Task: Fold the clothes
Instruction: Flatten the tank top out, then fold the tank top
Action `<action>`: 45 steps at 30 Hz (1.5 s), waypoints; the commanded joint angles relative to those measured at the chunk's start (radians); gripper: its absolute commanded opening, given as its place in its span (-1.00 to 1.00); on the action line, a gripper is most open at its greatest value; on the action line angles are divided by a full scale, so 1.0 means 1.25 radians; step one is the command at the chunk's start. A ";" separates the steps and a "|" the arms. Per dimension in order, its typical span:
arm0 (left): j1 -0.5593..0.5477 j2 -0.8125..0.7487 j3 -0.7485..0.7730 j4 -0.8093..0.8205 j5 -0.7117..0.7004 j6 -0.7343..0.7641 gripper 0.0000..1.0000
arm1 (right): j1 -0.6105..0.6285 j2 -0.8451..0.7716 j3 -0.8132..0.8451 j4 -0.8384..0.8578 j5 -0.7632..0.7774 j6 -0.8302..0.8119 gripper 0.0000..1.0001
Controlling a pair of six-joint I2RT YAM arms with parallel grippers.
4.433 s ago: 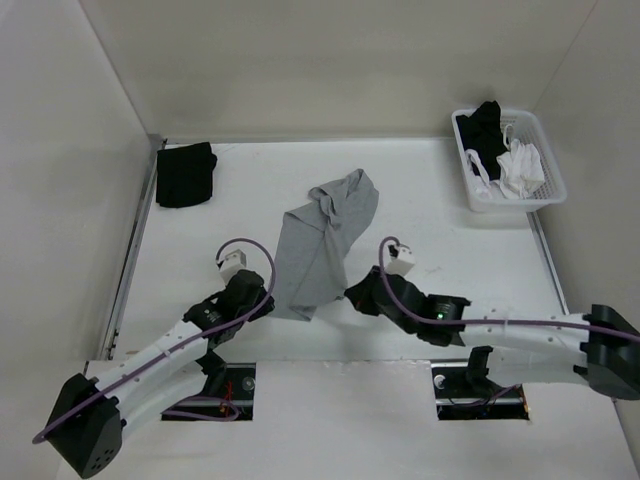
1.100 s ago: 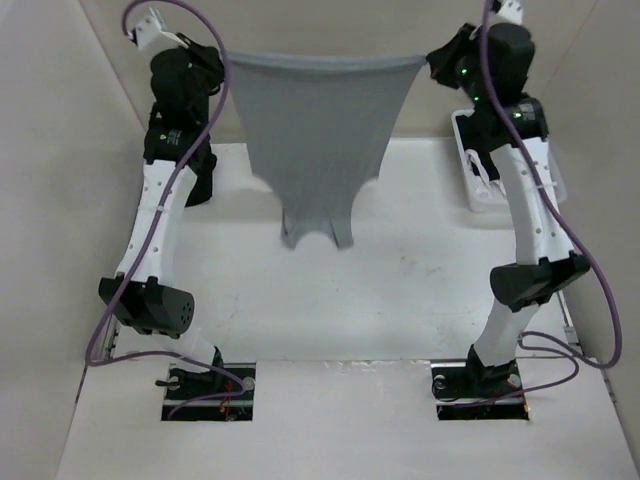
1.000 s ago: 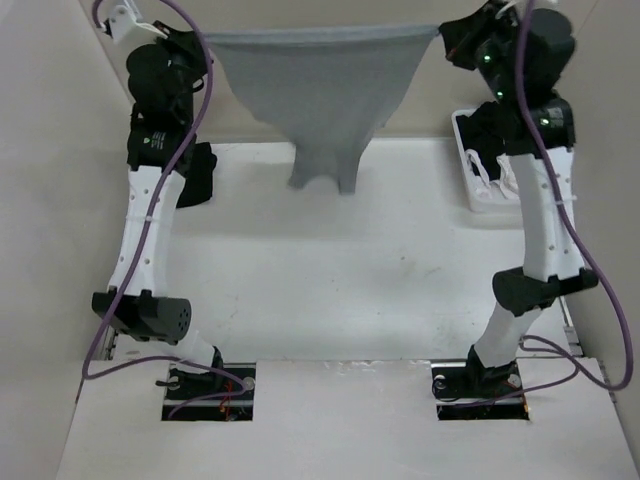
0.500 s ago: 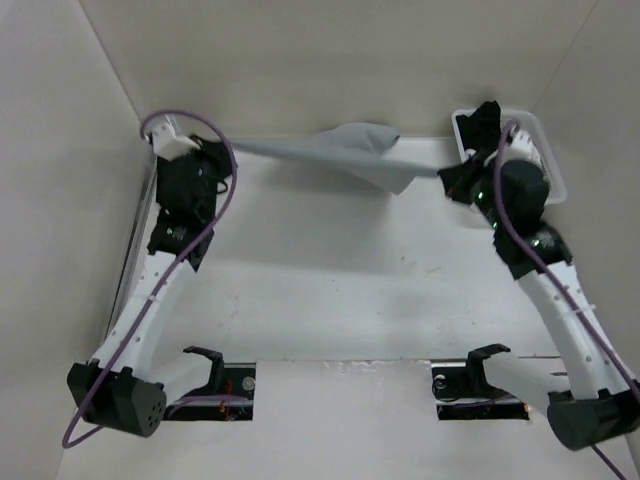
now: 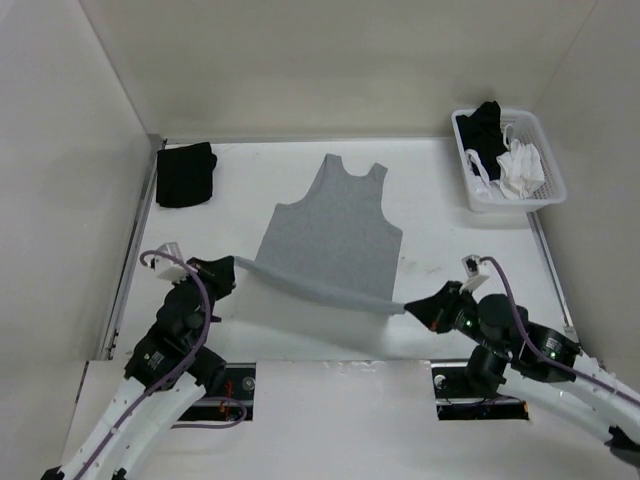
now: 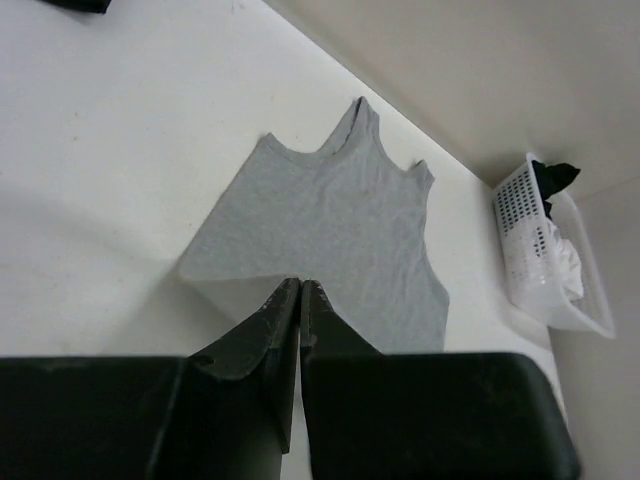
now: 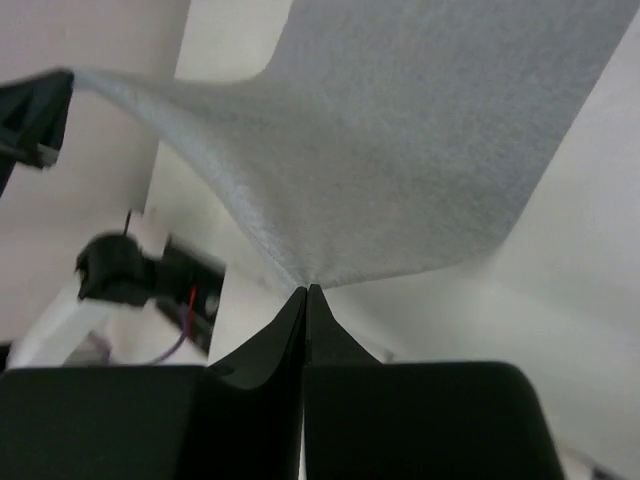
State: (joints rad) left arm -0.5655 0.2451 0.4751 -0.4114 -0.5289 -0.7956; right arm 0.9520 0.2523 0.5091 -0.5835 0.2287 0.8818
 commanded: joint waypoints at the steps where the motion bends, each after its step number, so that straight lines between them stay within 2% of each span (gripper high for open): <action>1: -0.032 -0.065 0.025 -0.181 -0.033 -0.103 -0.99 | 0.191 -0.010 0.004 -0.161 0.171 0.203 -1.00; 4: -0.045 -0.088 0.015 -0.200 -0.052 -0.119 -0.99 | 0.363 0.042 0.022 -0.191 0.305 0.290 -1.00; 6: -0.044 -0.048 0.002 -0.152 -0.063 -0.109 -0.98 | 0.405 0.114 0.050 -0.182 0.384 0.285 -0.98; 7: -0.044 -0.010 -0.001 -0.108 -0.065 -0.099 -0.98 | 0.388 0.156 0.067 -0.173 0.405 0.268 -0.97; 9: -0.045 0.092 0.003 0.020 -0.068 -0.062 -0.98 | 0.293 0.230 0.099 -0.129 0.406 0.192 -0.98; 11: -0.031 0.216 0.028 0.165 -0.071 -0.015 -0.97 | 0.169 0.289 0.109 -0.011 0.355 0.067 -0.99; 14: 0.028 0.439 0.107 0.375 -0.052 0.044 -0.97 | -0.042 0.373 0.100 0.222 0.207 -0.113 -1.00; 16: 0.083 0.607 0.186 0.483 -0.015 0.062 -0.97 | -0.210 0.458 0.114 0.346 0.072 -0.160 -1.00; 18: 0.136 0.779 0.292 0.539 0.009 0.063 -0.97 | -0.357 0.549 0.148 0.443 -0.035 -0.173 -1.00; 22: 0.176 1.043 0.531 0.559 0.065 0.067 -0.97 | -0.526 0.738 0.260 0.562 -0.142 -0.173 -1.00; 27: 0.208 1.343 0.900 0.446 0.143 0.100 -0.91 | -0.631 1.033 0.481 0.583 -0.217 -0.173 -0.99; 29: 0.220 1.448 1.013 0.396 0.160 0.099 -0.81 | -0.652 1.149 0.570 0.566 -0.232 -0.172 -0.94; 30: 0.227 1.488 1.053 0.376 0.169 0.095 -0.73 | -0.658 1.200 0.616 0.553 -0.236 -0.170 -0.90; 31: 0.233 1.525 1.087 0.362 0.176 0.095 -0.58 | -0.662 1.248 0.658 0.539 -0.236 -0.170 -0.78; 33: 0.243 1.565 1.117 0.342 0.197 0.096 -0.31 | -0.663 1.317 0.724 0.515 -0.228 -0.169 -0.43; 36: 0.260 1.512 1.019 0.347 0.212 0.075 -0.21 | -0.658 1.327 0.750 0.485 -0.217 -0.167 -0.14; 38: 0.267 1.410 0.857 0.391 0.210 0.046 -0.23 | -0.649 1.287 0.709 0.490 -0.192 -0.172 -0.08; 40: 0.269 1.283 0.641 0.473 0.195 0.001 -0.26 | -0.622 1.222 0.629 0.505 -0.176 -0.175 -0.11; 42: 0.269 1.173 0.435 0.556 0.181 -0.043 -0.31 | -0.583 1.137 0.503 0.555 -0.168 -0.175 -0.44; 44: 0.273 1.101 0.291 0.604 0.175 -0.073 -0.36 | -0.546 1.070 0.386 0.611 -0.163 -0.163 -0.84; 45: 0.278 1.076 0.238 0.617 0.181 -0.080 -0.37 | -0.524 1.033 0.321 0.641 -0.158 -0.150 -0.95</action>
State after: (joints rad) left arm -0.2218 1.7279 0.9081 0.1677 -0.2924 -0.8143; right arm 0.2222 1.6680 1.0492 0.0807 0.0116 0.6773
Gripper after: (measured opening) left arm 0.321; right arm 0.061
